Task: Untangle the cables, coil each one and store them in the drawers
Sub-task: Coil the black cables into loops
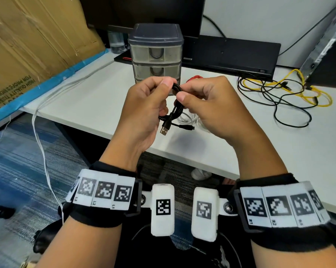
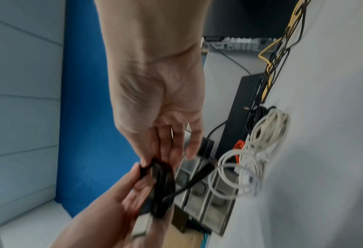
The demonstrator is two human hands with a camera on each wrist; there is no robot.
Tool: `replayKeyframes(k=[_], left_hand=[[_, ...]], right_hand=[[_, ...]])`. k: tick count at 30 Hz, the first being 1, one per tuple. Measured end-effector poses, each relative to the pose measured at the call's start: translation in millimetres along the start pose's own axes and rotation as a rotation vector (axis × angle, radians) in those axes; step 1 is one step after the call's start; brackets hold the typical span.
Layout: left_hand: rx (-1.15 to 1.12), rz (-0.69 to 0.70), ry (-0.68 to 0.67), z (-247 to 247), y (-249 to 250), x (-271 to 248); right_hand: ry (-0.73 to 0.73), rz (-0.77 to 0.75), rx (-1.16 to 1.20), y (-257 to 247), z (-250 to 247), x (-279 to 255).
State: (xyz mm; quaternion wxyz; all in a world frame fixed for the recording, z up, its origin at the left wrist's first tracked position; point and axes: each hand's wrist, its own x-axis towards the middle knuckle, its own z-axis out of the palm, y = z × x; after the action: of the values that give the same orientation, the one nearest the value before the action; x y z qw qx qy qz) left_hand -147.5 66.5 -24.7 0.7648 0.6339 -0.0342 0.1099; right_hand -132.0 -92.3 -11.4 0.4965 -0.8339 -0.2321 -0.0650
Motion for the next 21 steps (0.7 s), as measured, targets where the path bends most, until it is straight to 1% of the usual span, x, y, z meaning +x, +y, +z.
replayKeyframes(k=[4,6,7,15,17,21], left_hand=[[-0.014,0.011,0.043,-0.9,3.6,5.4],[-0.033,0.018,0.051,-1.0,4.5,7.1],[-0.042,0.020,0.053,-1.6,4.5,7.5],[-0.231,-0.037,0.003,-13.3,7.9,9.2],[-0.205,-0.029,-0.010,-11.4,9.3,8.5],[-0.046,0.001,0.000,-6.7,9.1,9.4]], right_hand=[[-0.256,0.108,0.028,-1.9,-5.3,0.7],[-0.338,0.132,-0.022,-1.8,-5.2,0.0],[-0.355,0.130,-0.057,-0.4,-4.3,-0.5],[-0.365,0.149,-0.134,14.2,-6.0,-8.4],[-0.334,0.157,-0.168,13.3,-12.8,-7.8],[-0.254,0.156,-0.246,3.8,-25.1,-5.9]])
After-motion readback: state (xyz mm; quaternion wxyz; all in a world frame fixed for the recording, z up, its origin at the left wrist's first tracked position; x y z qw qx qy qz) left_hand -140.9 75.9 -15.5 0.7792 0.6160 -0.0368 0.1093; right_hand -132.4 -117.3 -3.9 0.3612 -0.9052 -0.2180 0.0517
